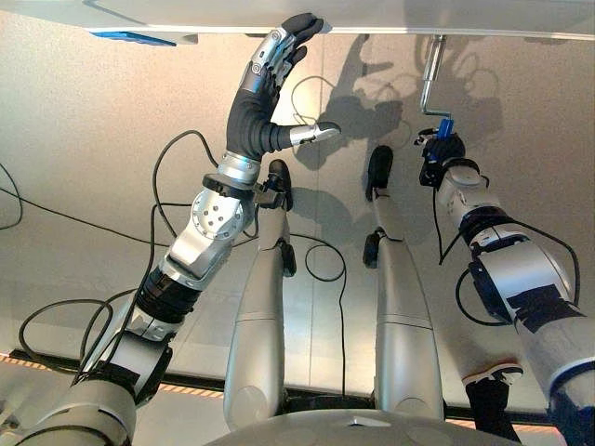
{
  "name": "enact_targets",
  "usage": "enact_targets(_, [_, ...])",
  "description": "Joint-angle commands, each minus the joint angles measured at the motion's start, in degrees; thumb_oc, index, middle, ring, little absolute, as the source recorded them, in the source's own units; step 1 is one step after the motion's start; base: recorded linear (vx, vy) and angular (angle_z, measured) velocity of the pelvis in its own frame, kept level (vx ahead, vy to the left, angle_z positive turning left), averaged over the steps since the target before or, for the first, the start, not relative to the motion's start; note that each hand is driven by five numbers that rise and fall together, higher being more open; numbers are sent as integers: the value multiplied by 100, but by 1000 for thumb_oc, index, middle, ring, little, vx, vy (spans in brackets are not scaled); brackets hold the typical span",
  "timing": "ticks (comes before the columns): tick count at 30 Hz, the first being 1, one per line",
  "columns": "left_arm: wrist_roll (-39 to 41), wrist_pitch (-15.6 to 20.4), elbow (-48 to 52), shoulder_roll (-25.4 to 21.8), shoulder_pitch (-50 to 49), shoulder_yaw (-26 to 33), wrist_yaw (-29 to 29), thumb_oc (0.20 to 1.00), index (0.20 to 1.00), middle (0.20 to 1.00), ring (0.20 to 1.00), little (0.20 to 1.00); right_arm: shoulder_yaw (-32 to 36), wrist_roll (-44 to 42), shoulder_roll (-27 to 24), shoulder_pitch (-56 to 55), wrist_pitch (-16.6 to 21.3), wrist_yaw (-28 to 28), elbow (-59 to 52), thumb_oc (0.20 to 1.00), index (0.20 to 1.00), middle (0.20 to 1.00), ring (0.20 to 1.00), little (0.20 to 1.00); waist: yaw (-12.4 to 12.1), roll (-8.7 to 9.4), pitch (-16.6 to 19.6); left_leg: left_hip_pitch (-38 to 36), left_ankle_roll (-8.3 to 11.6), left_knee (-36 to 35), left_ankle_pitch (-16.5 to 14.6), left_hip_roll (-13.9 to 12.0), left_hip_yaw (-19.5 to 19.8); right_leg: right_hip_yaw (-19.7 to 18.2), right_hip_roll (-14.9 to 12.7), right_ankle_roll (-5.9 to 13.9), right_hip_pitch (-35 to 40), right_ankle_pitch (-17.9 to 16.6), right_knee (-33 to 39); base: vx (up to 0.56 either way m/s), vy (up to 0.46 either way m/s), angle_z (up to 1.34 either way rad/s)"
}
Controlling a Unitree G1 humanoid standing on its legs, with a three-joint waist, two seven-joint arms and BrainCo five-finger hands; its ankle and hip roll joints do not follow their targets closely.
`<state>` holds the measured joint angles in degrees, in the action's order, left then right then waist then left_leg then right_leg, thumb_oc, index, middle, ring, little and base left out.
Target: Raise the hospital bed
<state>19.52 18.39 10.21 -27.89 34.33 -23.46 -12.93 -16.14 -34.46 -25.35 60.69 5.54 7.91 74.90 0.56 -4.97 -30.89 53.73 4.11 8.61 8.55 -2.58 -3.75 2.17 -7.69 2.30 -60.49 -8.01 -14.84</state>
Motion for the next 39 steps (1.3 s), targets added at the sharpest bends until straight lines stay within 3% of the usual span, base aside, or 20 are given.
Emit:
enact_targets(1, [29,349,902,48,-196,283,5,1000,1000,1000,1000,1000,-189,-42,76,-250,-1,-11,16,200,200,200,200,200,66,-260,110,54,8,547,-593,139,98,-89,-55,634,307,396,49,0,0,0])
enact_targets(13, [223,393,1064,-77,-338,373,-20,1000,1000,1000,1000,1000,-875,1081,29,384,-151,211,-56,200,200,200,200,200,0,-222,110,94,2,583,-582,129,173,-60,-51,638,309,429,-10,1,-3,0])
enact_targets(18, [343,407,1271,-81,-383,443,22,1000,1000,1000,1000,1000,-1188,1726,20,883,-319,176,156,200,200,200,200,200,-239,-396,110,291,-50,641,-594,242,298,28,-188,669,150,509,-212,24,46,5])
enact_targets(21, [354,411,1302,-72,-400,487,34,1000,1000,1000,1000,1000,-1215,1772,35,916,-335,151,150,200,200,200,200,200,-264,-419,110,318,-60,673,-609,258,313,27,-206,669,139,522,-237,13,30,13])
enact_targets(27, [357,404,1338,-4,-428,582,7,1000,1000,1000,1000,1000,-1514,2205,382,1086,-367,101,12,200,200,200,200,200,-390,-539,110,436,-100,777,-671,349,320,9,-295,692,50,552,-311,27,45,6])
enact_targets(39, [359,425,1397,50,-532,688,-86,1000,1000,1000,1000,1000,-2200,3162,990,1240,-322,61,-526,200,200,200,200,200,-415,-566,110,445,-101,769,-676,380,282,-25,-316,694,59,529,-255,11,32,0])
